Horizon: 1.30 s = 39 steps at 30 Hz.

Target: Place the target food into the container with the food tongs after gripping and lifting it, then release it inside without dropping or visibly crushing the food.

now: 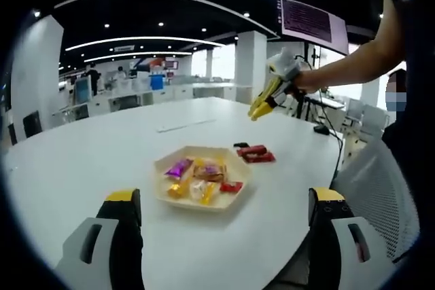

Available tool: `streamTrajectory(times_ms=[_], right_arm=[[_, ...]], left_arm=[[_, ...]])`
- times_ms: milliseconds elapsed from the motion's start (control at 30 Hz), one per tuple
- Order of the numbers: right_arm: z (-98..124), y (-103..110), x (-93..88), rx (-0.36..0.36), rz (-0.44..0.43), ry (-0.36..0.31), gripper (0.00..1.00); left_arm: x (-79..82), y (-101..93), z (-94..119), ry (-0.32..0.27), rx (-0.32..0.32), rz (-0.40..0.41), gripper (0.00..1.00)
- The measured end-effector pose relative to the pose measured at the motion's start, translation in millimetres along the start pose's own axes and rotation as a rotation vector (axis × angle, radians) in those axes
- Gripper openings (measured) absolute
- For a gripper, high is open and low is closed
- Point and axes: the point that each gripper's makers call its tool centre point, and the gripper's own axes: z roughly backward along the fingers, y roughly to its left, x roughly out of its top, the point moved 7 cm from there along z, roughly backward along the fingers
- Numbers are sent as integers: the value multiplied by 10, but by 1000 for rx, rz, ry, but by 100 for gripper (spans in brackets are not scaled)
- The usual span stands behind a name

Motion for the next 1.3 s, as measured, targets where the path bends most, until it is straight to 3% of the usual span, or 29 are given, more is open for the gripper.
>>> streamTrajectory(times_ms=[67,333,467,633,933,1300], right_arm=[[-22,-16,-39,-1,5,6,27],[-105,-74,-128,17,5,7,28],[-181,-120,-176,21,1,0,28],[-346,-150,-292,40,-23,11,27],[-589,-118,-478,53,-62,31,28],[-766,-77,-537,53,-20,56,27]], left_arm=[[17,2,15,-18,5,-6,99],[-131,7,-21,12,26,9,100],[-206,-86,-86,59,-35,-12,100],[-241,-158,-116,72,-72,-57,100],[-246,-124,-112,79,-61,-41,100],[-257,-101,-105,82,-50,-24,100]])
